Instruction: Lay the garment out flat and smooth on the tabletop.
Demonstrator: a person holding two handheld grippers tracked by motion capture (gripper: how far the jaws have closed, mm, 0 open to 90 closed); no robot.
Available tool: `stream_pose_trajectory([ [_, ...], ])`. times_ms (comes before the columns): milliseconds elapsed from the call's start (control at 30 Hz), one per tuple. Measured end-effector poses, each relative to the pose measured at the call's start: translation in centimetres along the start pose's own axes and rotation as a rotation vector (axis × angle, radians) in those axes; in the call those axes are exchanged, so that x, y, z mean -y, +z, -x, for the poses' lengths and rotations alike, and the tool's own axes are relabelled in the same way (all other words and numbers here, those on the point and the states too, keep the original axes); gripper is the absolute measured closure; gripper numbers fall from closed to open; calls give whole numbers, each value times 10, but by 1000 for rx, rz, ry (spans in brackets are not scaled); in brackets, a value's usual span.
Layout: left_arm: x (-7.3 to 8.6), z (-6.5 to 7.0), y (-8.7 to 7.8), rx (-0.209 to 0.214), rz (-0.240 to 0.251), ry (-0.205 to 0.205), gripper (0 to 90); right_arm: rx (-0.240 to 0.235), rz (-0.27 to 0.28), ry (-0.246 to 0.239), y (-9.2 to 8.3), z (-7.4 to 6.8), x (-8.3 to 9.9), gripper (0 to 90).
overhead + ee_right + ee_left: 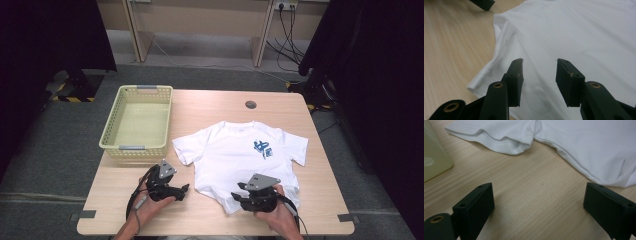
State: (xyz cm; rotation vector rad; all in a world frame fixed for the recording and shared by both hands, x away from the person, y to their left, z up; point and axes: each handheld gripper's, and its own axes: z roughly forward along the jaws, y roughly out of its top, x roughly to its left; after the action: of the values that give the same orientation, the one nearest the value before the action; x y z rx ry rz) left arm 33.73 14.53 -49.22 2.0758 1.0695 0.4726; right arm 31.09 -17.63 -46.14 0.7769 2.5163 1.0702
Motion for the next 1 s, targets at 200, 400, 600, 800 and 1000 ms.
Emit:
stream_pose_trajectory([
  [200, 0, 0, 0, 0, 0, 0, 87, -41, -21, -58, 14, -26, -1, 581],
  [400, 0, 0, 0, 0, 1, 0, 87, -98, -11, -136, 8, -53, -6, 567],
  [600, 0, 0, 0, -3, 0, -2, 86, -50, 16, -64, -3, -31, -4, 565],
  [800, 1, 1, -1, -5, -2, 0, 84, -73, -42, -69, 14, -38, 1, 553],
  [1000, 3, 3, -4, 17, -1, 0, 78, -176, -54, -119, 10, -62, -2, 526],
])
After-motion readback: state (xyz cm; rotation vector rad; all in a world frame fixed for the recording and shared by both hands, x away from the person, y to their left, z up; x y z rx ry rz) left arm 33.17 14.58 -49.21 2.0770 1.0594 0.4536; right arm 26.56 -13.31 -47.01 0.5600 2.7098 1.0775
